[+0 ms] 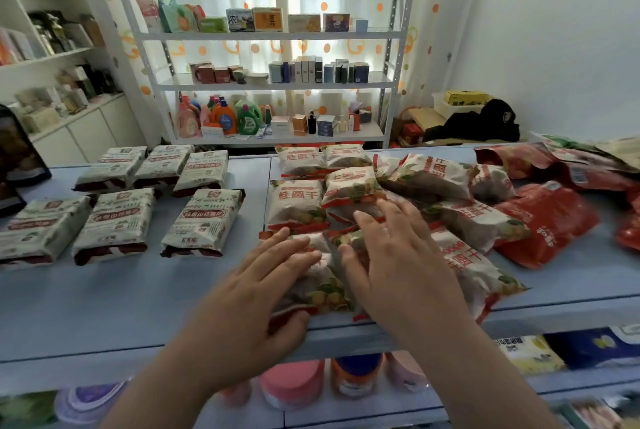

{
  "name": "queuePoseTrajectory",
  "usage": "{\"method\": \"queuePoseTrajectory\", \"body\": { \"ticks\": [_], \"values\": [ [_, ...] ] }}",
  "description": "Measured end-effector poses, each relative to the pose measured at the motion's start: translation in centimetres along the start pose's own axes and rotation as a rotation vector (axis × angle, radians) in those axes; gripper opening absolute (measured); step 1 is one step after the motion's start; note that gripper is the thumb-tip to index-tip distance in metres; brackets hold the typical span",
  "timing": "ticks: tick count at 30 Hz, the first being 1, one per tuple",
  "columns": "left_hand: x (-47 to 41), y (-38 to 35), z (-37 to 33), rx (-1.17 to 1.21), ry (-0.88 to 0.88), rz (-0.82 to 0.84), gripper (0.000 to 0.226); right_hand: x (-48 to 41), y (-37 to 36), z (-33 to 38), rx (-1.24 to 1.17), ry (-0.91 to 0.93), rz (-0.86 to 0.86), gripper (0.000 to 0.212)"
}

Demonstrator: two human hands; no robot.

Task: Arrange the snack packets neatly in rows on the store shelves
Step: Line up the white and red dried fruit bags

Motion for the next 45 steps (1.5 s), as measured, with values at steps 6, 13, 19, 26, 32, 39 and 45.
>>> {"method": "queuePoseTrajectory", "body": {
  "ticks": [6, 13, 19, 26, 32, 39, 45],
  "values": [
    [-0.1, -0.8, -0.2, -0.128, 0.044, 0.120, 0.079, 0.1, -1.6, -0.5, -0.036, 0.141, 0.266, 0.066],
    [1.2, 2.6, 1.1, 0.058, 0.156, -0.113, 0.062, -1.6, 0.7, 2.3, -0.028, 0.265, 0.197, 0.062],
    [4.1, 9.6, 12.0, -0.289, 0.393, -0.157, 0.062, -5.8, -0.3, 11.7, -0.035, 0.518, 0.285, 0.071],
    [5.7, 11.9, 19.3, -0.422, 0.413, 0.117, 0.067, -10.7, -4.7, 17.5, 0.123, 0.571, 0.491, 0.070],
    [6.3, 12.1, 21.1, -0.406, 0.289, 0.156, 0.062, -9.7, -4.9, 19.6, 0.019, 0.581, 0.555, 0.069],
    [3.1, 13.5, 19.0, -0.350, -0.003, 0.164, 0.076, -17.2, -4.5, 20.0, -0.188, 0.432, 0.225, 0.044],
    [2.5, 10.5, 17.8, -0.397, -0.176, 0.221, 0.068, -21.8, -10.3, 18.9, 0.078, 0.268, 0.480, 0.051]
  ]
}}
Point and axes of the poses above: each hand's wrist, its own x-axis away from the middle knuckle, its own y-axis out of the back of the hand, z = x × y, the point moved 3 cm from there along -x, towards the middle knuckle, and after that the axes turned 5 degrees about -z, right-handed, at the moved point
